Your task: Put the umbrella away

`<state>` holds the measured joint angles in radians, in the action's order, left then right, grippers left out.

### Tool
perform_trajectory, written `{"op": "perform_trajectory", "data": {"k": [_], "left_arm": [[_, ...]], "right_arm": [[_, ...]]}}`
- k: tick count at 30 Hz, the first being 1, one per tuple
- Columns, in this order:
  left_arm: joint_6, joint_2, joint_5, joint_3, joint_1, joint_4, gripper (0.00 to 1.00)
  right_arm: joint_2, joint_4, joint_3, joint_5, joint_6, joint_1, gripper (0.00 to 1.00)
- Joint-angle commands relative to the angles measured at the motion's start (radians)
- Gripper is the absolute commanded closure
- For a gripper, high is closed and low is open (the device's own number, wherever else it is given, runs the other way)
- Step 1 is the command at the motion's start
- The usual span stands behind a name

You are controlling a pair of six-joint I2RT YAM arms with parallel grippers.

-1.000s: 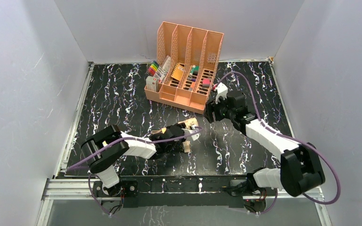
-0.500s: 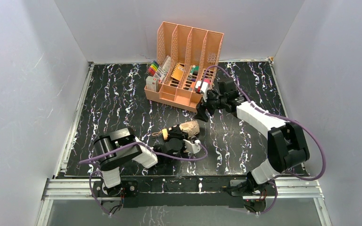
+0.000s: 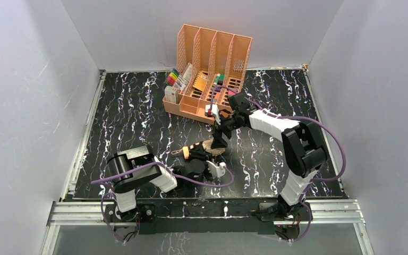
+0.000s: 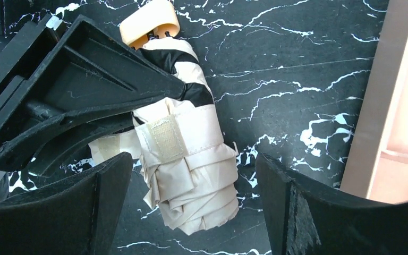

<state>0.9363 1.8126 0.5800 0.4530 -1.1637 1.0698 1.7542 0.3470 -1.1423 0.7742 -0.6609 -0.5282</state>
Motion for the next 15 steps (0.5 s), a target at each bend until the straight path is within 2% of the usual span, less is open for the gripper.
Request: {"op": "perform_trajectory", "data": {"k": [1, 6, 11, 13, 15], "left_arm": [[-0.016, 0.049, -0.043, -0.046, -0.014, -0.165, 1.00], [-0.017, 0.039, -0.039, -0.045, -0.016, -0.165, 1.00], [-0.027, 0.019, -0.025, -0.037, -0.016, -0.165, 1.00], [-0.041, 0.001, -0.015, -0.030, -0.016, -0.166, 1.00], [-0.058, -0.030, -0.003, -0.026, -0.016, -0.169, 0.96]], "right_arm": [[0.036, 0.046, -0.064, 0.024, -0.048, -0.016, 0.07], [0.093, 0.079, -0.089, -0.067, -0.051, -0.027, 0.12], [0.143, 0.112, -0.121, -0.143, -0.008, -0.032, 0.25], [0.143, 0.098, -0.119, -0.157, 0.010, -0.034, 0.35], [0.138, 0.078, -0.111, -0.181, 0.027, -0.036, 0.48]]}}
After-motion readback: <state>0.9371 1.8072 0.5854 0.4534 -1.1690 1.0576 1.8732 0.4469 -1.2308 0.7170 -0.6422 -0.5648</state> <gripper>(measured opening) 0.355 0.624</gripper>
